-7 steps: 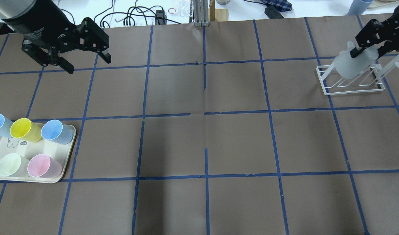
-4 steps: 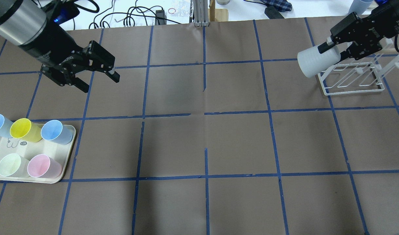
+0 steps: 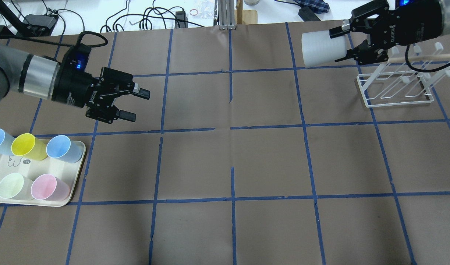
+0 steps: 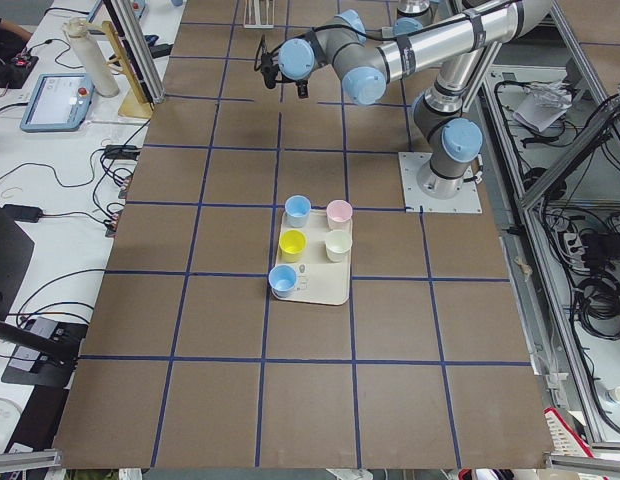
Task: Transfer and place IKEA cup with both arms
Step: 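Carry the white cup toward the center while the left gripper reaches toward it, then close the left gripper on the white cup and open the right gripper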
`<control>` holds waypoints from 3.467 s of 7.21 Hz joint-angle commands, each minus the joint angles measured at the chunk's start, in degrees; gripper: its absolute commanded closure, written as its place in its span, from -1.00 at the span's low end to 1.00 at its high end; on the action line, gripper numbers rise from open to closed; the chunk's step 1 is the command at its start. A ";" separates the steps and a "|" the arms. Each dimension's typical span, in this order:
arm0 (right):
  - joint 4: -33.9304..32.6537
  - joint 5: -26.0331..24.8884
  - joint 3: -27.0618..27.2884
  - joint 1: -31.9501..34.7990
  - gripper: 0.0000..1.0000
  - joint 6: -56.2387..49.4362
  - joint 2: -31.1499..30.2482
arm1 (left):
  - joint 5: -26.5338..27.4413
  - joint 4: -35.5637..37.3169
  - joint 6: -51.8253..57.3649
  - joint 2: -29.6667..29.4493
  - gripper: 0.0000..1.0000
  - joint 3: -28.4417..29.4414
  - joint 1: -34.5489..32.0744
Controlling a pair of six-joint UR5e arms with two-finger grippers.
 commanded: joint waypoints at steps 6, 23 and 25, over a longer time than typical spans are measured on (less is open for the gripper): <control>4.97 11.81 0.45 15.40 0.08 -1.16 -3.27 | -41.41 1.63 1.73 -3.51 -1.00 -8.12 -13.16; 4.80 11.55 2.30 17.00 -1.00 -1.08 -4.15 | -48.72 1.54 0.50 -1.68 1.00 -8.03 -16.51; 4.80 11.54 2.21 17.00 -1.00 -0.90 -4.15 | -48.63 1.54 0.33 -1.41 1.00 -8.12 -16.34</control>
